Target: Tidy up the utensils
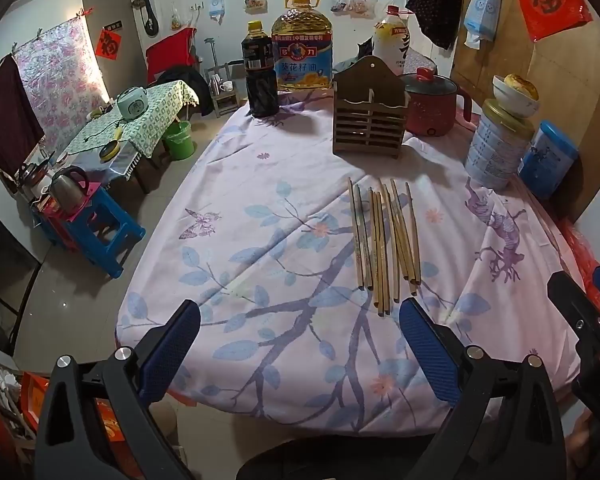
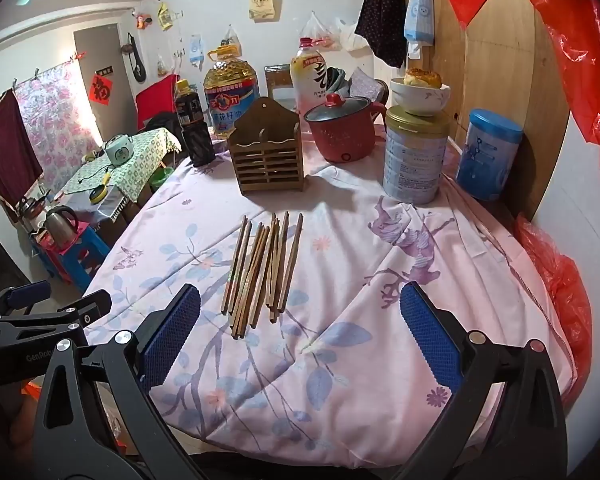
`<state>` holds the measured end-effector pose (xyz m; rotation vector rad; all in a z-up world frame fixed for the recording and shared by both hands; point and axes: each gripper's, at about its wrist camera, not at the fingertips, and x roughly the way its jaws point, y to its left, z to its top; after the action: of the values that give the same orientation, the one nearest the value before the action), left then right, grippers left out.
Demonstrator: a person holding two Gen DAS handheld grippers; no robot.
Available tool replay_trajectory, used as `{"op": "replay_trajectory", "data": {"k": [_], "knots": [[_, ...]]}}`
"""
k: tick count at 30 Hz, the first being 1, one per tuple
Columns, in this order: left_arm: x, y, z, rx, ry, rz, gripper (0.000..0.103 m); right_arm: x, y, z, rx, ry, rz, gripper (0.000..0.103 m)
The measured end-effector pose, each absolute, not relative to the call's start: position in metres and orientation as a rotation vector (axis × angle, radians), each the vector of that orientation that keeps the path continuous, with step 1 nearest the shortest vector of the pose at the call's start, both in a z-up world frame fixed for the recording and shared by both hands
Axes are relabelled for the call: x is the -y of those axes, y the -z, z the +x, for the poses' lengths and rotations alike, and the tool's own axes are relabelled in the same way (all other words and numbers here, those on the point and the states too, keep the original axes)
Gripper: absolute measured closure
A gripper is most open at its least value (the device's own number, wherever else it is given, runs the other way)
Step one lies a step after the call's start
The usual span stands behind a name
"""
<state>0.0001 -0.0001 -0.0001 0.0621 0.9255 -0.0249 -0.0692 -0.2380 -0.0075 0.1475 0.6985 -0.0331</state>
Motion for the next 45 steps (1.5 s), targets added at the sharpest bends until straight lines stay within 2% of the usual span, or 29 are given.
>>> {"op": "replay_trajectory", "data": {"k": [45], "knots": [[-0.006, 0.007, 0.001, -0.934, 0.049, 0.085, 0.006, 0.227, 0.012, -0.070, -0.712, 0.063, 0.153, 0.006]]}}
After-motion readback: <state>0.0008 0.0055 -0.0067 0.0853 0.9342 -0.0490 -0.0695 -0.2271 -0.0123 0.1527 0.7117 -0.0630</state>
